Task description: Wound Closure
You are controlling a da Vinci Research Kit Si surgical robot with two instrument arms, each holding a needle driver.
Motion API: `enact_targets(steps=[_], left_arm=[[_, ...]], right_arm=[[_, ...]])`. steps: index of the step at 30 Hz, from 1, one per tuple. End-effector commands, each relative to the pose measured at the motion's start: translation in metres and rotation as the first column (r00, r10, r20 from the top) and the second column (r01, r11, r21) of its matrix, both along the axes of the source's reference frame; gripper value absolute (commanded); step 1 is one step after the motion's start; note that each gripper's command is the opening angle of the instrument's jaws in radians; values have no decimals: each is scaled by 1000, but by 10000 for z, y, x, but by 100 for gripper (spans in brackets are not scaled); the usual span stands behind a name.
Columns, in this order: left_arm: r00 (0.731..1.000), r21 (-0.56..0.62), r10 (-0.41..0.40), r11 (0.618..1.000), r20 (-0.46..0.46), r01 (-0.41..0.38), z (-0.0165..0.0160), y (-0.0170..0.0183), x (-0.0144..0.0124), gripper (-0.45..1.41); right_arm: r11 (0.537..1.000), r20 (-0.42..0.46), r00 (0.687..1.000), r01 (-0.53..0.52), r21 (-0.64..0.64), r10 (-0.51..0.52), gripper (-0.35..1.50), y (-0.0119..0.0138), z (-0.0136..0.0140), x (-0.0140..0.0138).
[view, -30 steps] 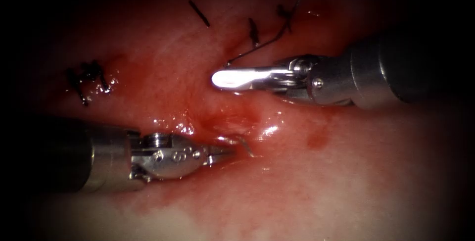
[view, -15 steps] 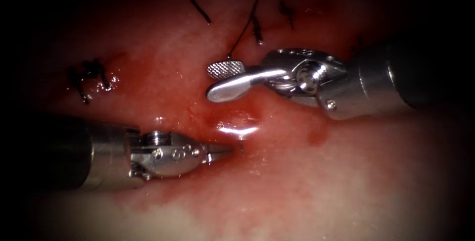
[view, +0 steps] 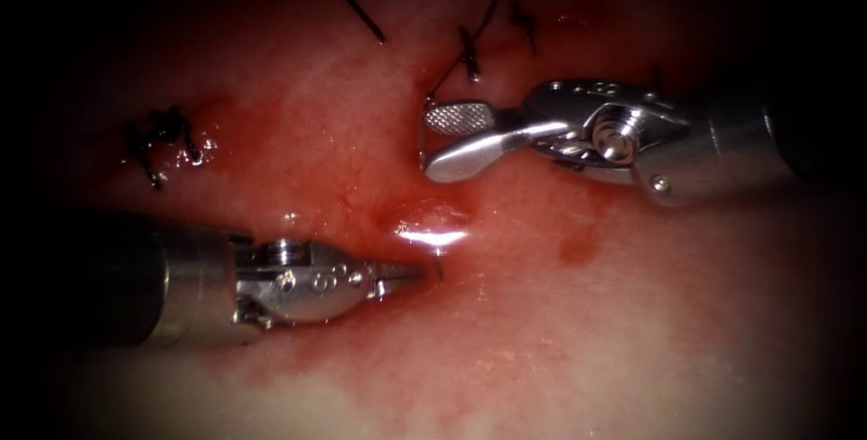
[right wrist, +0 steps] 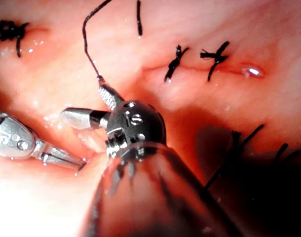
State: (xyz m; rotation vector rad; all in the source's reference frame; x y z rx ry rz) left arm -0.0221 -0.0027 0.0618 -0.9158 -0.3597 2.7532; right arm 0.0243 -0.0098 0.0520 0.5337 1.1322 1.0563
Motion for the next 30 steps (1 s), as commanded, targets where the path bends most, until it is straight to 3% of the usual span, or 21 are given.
enact_targets(steps=[1,9,17,24,28,30], left_arm=[[1000,4,1,1000,1,-1,4,-11,-6,-20],[1000,4,1,1000,1,-1,4,-11,-7,-20],[1000,4,1,1000,1,-1,4,-11,-6,-20],[1000,4,4,1000,3,-4,4,-11,-4,-20],[1000,4,3,1000,2,-3,4,-11,-4,-20],[1000,4,3,1000,3,-3,4,-11,-4,-20]], right_arm=[[1000,2,1000,1,3,-1,125,-8,4,-2],[999,17,999,-32,-2,32,125,-2,10,-10],[997,25,997,-66,-44,67,123,9,39,20],[997,27,998,-53,-56,55,120,8,47,42],[995,47,998,-37,-89,42,110,9,52,47],[994,52,998,-31,-102,37,95,8,54,48]])
